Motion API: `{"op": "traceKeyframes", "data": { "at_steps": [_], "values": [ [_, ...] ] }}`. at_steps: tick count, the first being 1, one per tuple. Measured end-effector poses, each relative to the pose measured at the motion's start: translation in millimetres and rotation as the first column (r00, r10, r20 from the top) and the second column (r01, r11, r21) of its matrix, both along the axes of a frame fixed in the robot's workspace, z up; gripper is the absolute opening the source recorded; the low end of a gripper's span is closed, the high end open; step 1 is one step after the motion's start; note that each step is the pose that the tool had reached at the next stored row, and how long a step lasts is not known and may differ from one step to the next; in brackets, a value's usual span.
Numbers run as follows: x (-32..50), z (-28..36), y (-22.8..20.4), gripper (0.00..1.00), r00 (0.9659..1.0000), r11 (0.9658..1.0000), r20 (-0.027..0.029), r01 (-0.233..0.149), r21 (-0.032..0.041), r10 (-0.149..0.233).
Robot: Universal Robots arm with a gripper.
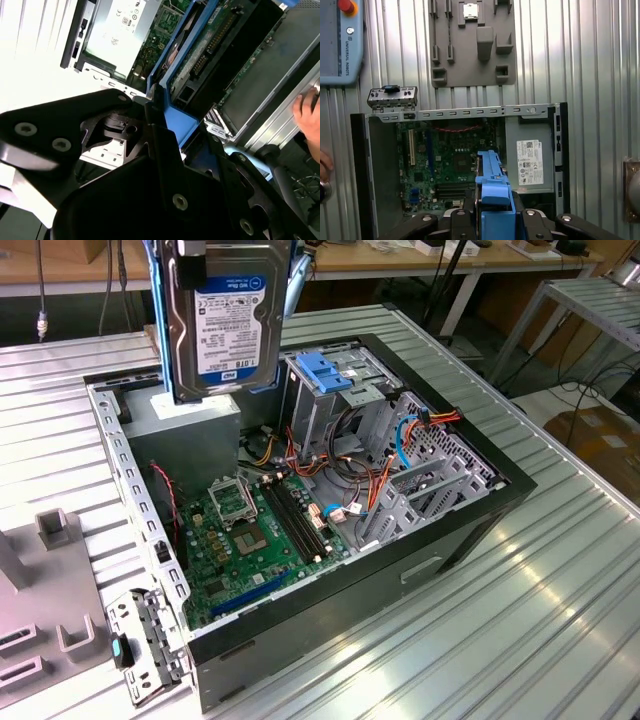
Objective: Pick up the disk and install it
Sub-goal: 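Insert the disk into the insertion slot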
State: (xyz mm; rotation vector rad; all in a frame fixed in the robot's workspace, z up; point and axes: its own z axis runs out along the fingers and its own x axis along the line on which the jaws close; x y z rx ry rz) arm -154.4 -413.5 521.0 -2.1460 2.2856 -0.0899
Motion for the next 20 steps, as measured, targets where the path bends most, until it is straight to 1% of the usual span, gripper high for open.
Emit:
{"op": "traceKeyframes", "data": {
  "at_steps": [3, 4, 20],
  "values": [
    [2.5, -0.7, -2.9, 0.37, 1.0000, 1.0000, 0.0000, 0.000, 0.0000, 0.000],
    [2.8, -0.7, -3.3, 0.37, 1.0000, 1.0000, 0.0000, 0.000, 0.0000, 0.000],
    [6.1, -1.4, -7.6, 0.37, 1.0000, 1.0000, 0.0000, 0.000, 0.0000, 0.000]
  ]
}}
